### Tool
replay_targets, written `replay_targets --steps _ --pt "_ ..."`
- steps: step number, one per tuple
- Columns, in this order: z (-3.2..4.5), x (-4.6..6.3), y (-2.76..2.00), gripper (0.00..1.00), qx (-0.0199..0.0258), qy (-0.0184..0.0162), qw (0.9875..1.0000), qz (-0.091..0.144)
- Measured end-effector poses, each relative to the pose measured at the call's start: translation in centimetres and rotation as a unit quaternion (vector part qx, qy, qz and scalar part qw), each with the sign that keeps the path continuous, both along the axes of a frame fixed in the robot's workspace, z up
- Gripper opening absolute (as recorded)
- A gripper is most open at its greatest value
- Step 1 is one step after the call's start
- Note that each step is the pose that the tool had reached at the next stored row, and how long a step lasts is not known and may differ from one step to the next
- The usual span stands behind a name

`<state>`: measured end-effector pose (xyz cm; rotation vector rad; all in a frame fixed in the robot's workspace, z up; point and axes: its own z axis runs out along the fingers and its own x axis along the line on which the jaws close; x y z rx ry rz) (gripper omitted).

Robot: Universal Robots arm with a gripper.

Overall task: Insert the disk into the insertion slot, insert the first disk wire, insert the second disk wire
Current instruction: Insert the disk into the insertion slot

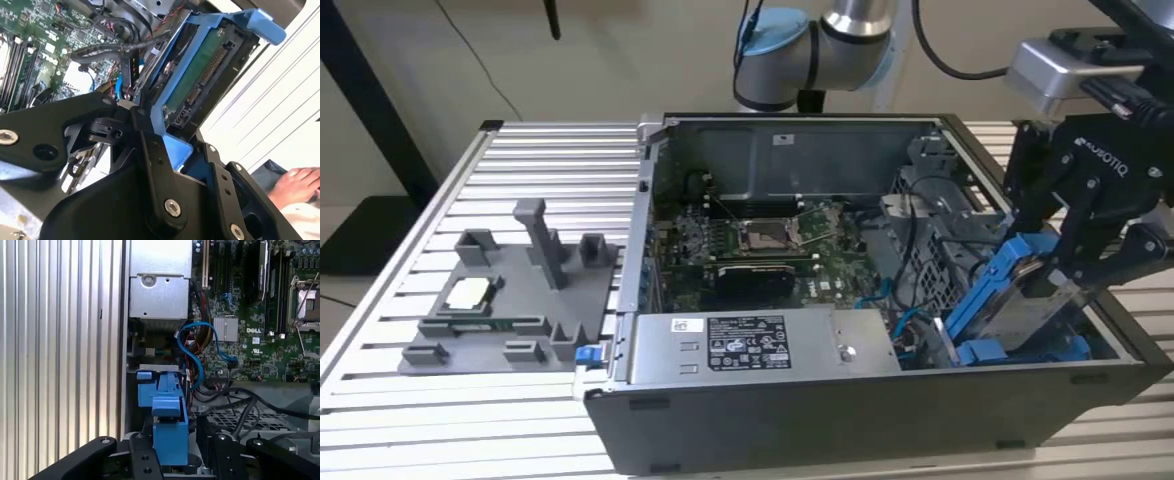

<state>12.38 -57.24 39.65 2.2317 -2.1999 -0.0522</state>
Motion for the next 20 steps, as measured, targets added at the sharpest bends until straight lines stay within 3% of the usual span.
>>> replay_targets --steps 1,3,5,6,7,15,20 --pt "-0.02 -0.04 0.0 0.48 0.0017 -0.0001 1.0 -0.001" --pt "-0.05 -0.12 0.0 0.6 0.0051 -0.0002 1.0 -0.003" --pt "-0.07 -0.2 0.01 0.6 0.0077 -0.0004 1.0 -0.004" --pt "-0.1 -0.24 0.04 0.66 0.0087 -0.0005 0.9999 -0.006" --pt "-0.12 -0.29 0.06 0.66 0.0096 -0.0006 0.9999 -0.007" --pt "-0.14 -0.38 0.15 0.34 0.0148 -0.0009 0.9998 -0.013" --pt "-0.14 -0.38 0.17 0.34 0.0177 -0.0008 0.9998 -0.013"
